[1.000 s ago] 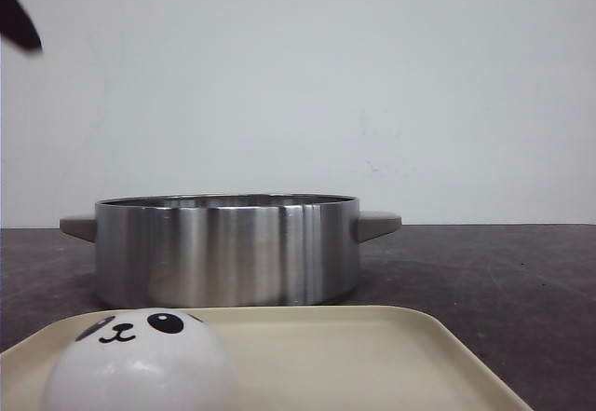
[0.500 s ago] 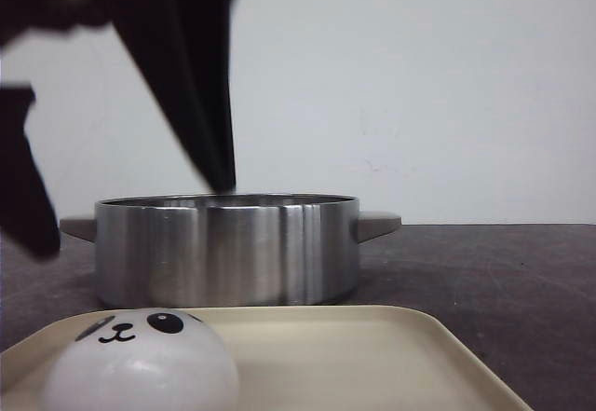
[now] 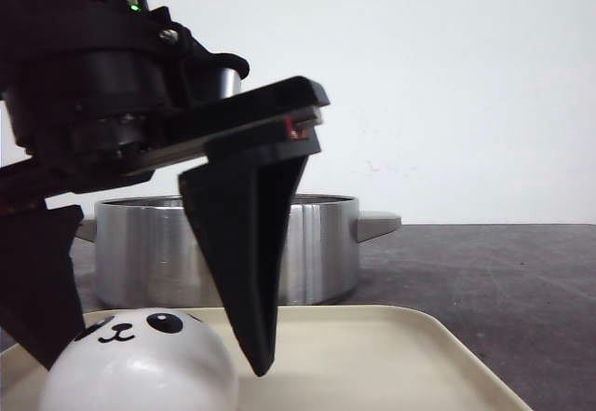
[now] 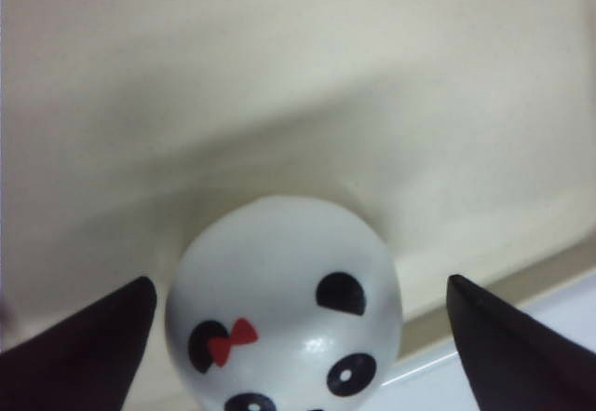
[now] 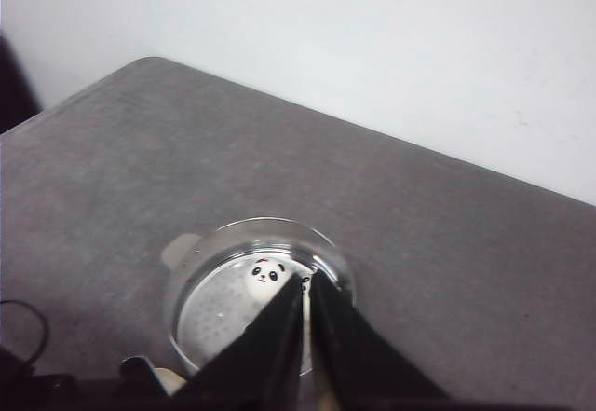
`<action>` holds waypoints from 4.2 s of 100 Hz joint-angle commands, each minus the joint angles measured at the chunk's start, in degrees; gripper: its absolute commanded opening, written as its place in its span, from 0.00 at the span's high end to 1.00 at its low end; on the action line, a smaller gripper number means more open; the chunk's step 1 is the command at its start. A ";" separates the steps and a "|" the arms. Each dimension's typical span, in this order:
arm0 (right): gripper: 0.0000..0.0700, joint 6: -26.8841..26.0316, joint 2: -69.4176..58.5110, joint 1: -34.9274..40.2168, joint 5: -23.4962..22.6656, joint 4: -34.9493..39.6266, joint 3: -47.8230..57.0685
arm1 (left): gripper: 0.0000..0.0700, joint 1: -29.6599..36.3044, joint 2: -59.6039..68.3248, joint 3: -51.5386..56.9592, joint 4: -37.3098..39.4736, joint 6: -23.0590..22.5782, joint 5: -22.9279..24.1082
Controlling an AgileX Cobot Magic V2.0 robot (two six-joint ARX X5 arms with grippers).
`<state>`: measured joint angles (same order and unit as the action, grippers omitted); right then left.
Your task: Steam buns
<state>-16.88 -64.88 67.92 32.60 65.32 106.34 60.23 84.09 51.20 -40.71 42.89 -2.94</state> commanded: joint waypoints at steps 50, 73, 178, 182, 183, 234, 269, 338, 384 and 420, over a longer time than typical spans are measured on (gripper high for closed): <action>0.99 -1.14 0.94 2.40 2.01 -0.48 1.18 | 1.00 0.55 1.09 0.52 -0.37 -3.69 0.02; 0.99 -1.09 0.94 2.40 4.44 0.50 1.18 | 1.00 0.66 -6.08 5.44 -0.20 -5.62 0.72; 0.99 -1.14 0.87 2.40 5.38 1.22 1.18 | 1.00 -28.22 10.91 26.97 -4.52 -33.77 4.87; 0.99 -1.14 0.87 2.40 5.38 1.25 1.18 | 1.00 -28.52 12.37 26.97 -4.44 -33.75 4.04; 0.99 -1.16 0.87 2.40 5.38 1.25 1.18 | 1.00 -28.57 12.72 26.97 -4.46 -33.70 3.96; 0.99 -4.11 0.87 2.40 5.40 4.28 1.18 | 0.01 -29.14 18.16 27.28 -7.67 -32.54 4.00; 0.99 -4.09 0.00 2.40 9.88 5.16 -1.53 | 0.19 -28.76 7.10 28.98 -3.37 -28.50 2.99; 0.99 4.35 0.55 2.78 -4.39 -54.47 -42.73 | 1.00 -23.19 -34.18 28.96 -11.56 -28.72 10.73; 0.99 5.75 0.61 2.78 -4.15 -63.60 -44.09 | 1.00 -23.19 -38.12 28.96 -21.55 -28.28 11.52; 0.99 5.75 0.61 2.78 -4.13 -63.63 -44.09 | 1.00 -23.19 -38.12 28.96 -21.05 -28.30 11.52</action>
<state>-11.77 -63.94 69.82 28.29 2.28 61.49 36.64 45.69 79.24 -62.50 14.55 8.58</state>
